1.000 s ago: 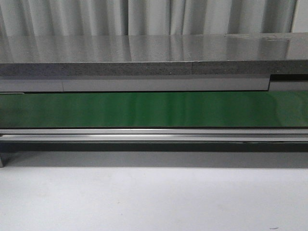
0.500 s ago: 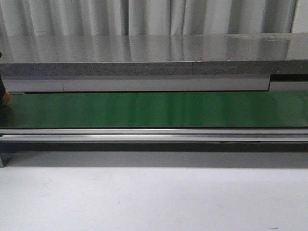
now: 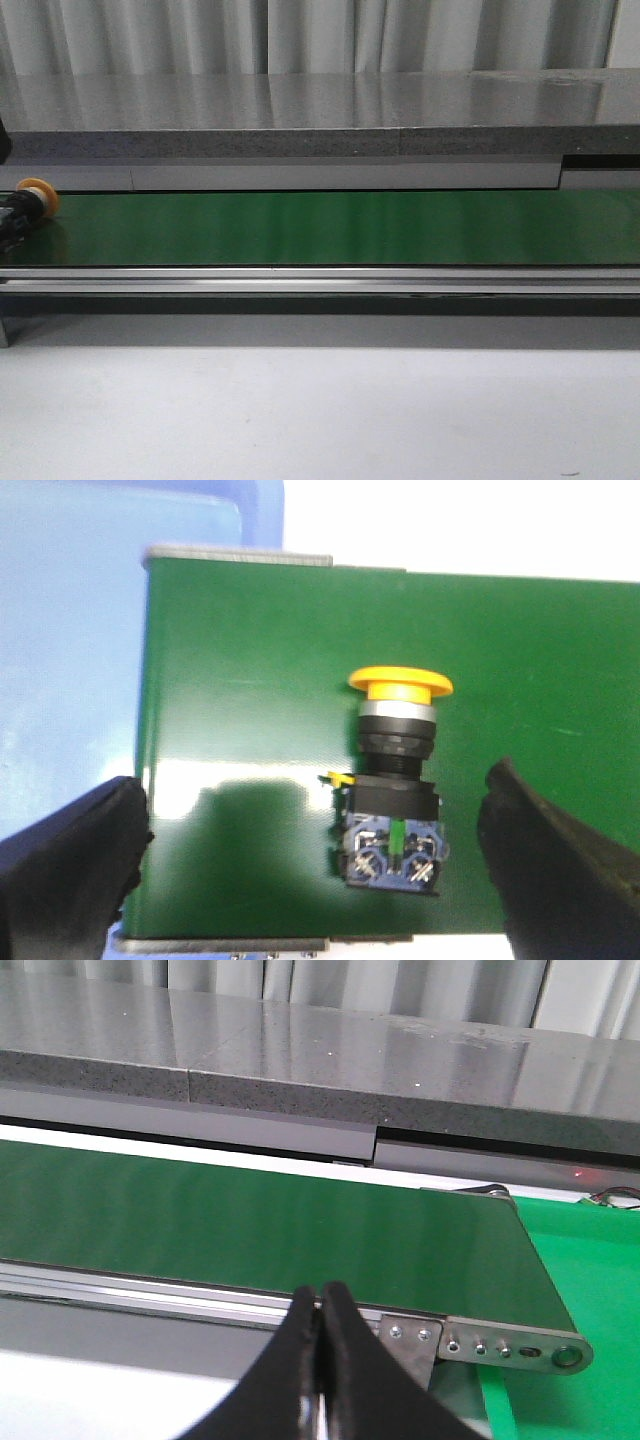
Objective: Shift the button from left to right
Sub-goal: 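Open the left gripper, release the button, and withdraw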
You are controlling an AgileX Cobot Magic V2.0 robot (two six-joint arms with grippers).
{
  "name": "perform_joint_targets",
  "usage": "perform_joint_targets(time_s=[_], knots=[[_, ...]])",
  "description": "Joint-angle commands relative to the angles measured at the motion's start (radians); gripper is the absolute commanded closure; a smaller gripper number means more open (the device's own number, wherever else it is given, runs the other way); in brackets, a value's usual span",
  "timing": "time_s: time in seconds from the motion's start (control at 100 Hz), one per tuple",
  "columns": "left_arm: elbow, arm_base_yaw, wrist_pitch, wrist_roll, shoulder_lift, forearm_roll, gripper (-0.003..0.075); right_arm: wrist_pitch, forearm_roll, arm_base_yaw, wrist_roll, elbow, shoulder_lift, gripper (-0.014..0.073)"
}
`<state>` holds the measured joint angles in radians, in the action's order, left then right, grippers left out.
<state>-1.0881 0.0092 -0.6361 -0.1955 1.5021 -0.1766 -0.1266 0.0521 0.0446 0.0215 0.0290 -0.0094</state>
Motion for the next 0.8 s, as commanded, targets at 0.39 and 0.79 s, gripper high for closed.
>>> perform_joint_targets(time_s=[0.39,0.79], knots=[[0.457,-0.006,0.352,-0.002,-0.645,-0.078,0.0086,0.082,0.0,0.002,-0.003,0.001,-0.016,0.0662],[0.689,-0.006,0.383,-0.051,-1.09,-0.062,0.0086,0.082,0.0,0.002,-0.003,0.001,-0.016,0.0662]])
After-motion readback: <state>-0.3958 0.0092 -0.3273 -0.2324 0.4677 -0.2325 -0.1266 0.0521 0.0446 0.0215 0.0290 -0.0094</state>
